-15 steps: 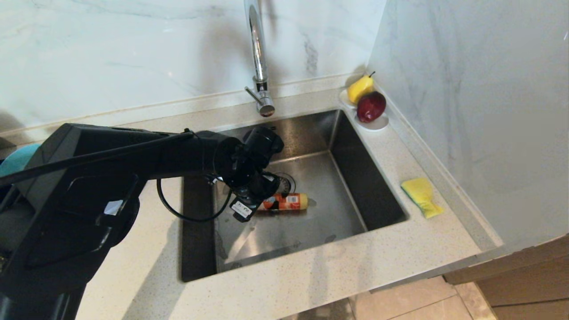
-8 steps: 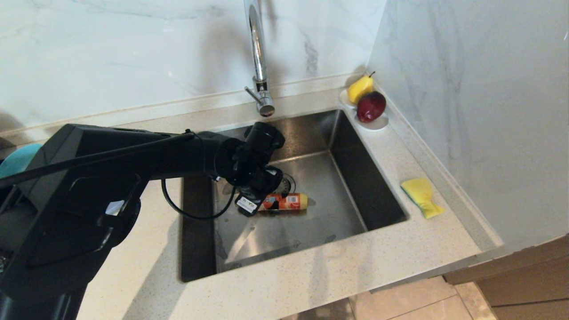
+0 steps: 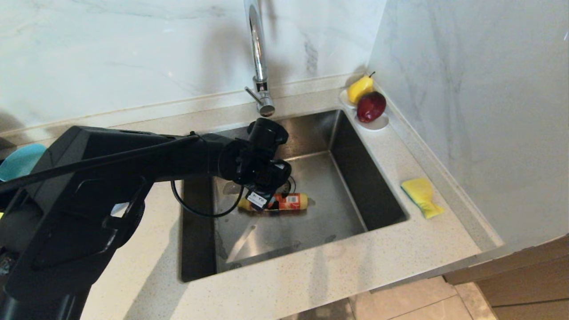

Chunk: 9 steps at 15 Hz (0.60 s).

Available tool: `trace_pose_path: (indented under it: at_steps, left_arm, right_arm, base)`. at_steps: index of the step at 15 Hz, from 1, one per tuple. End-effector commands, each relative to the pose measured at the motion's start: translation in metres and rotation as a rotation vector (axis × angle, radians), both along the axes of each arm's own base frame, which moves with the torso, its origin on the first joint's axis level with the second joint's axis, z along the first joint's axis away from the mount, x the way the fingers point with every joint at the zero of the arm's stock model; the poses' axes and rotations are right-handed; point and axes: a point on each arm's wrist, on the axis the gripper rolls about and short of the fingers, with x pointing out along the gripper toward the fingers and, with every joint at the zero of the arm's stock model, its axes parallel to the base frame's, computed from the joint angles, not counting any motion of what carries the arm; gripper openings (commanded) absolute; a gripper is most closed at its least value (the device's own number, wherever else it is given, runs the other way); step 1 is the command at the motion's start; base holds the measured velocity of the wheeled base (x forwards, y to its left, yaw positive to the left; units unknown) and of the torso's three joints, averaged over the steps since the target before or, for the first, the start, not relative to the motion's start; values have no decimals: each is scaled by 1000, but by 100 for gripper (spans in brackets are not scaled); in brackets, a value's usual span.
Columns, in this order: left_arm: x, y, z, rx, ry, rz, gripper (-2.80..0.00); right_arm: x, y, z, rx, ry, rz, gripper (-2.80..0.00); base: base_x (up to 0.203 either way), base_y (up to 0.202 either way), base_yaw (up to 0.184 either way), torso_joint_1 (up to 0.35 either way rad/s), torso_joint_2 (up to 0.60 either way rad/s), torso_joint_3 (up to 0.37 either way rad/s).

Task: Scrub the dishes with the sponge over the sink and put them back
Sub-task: Place the bowl on the plate

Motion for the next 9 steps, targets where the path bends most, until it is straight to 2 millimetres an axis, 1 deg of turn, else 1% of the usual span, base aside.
trace_pose_path:
  at_steps: [1,3,7,9]
  left_arm:
    - [3,-2,-8,-1,9,1,0]
    - [6,-3,-12,-8,0,-2,0]
    - [12,-6,-26,-12,15,-12,0]
    - [15,-5,-26,-25,8,-17,0]
  right_arm:
    - [0,0,0,0,-1,0,-280]
    - [0,0,0,0,1,0,-280]
    - [0,0,0,0,-1,0,-280]
    - [0,0,0,0,1,0,-280]
  base:
    - [0,0,0,0,0,0]
    - [0,0,0,0,0,0]
    - [0,0,0,0,0,0]
    - [0,0,0,0,0,0]
